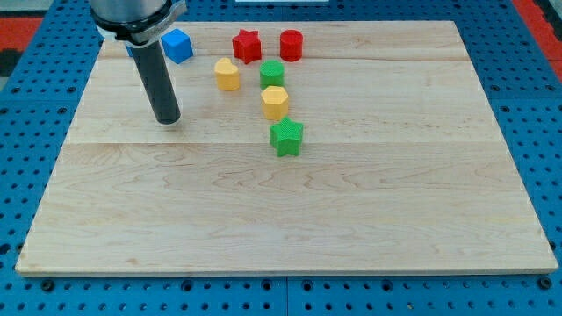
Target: Push the yellow heart to the bottom left of the green star
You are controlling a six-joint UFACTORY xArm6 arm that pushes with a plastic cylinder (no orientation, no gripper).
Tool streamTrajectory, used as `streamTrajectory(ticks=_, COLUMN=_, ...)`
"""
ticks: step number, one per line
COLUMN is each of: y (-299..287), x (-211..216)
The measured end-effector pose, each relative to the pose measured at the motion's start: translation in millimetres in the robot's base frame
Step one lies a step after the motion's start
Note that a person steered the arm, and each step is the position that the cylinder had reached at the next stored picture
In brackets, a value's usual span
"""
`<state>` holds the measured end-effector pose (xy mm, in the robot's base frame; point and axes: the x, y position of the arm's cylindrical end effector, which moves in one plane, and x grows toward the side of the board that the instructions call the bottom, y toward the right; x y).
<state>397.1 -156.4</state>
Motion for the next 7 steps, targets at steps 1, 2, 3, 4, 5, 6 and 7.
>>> streamTrajectory(ticks=1, y=-0.2, x=-16.1)
streamTrajectory(ticks=2, y=-1.4, x=-42.6)
streamTrajectory(ticks=3, y=5.3, x=-82.9)
streamTrajectory(ticks=4, y=17.1, x=-103.6)
streamTrajectory(ticks=5, y=38.2, x=-118.5)
streamTrajectory(ticks=6, y=54.2, x=-127.9)
streamTrajectory(ticks=7, y=72.5, x=-123.7)
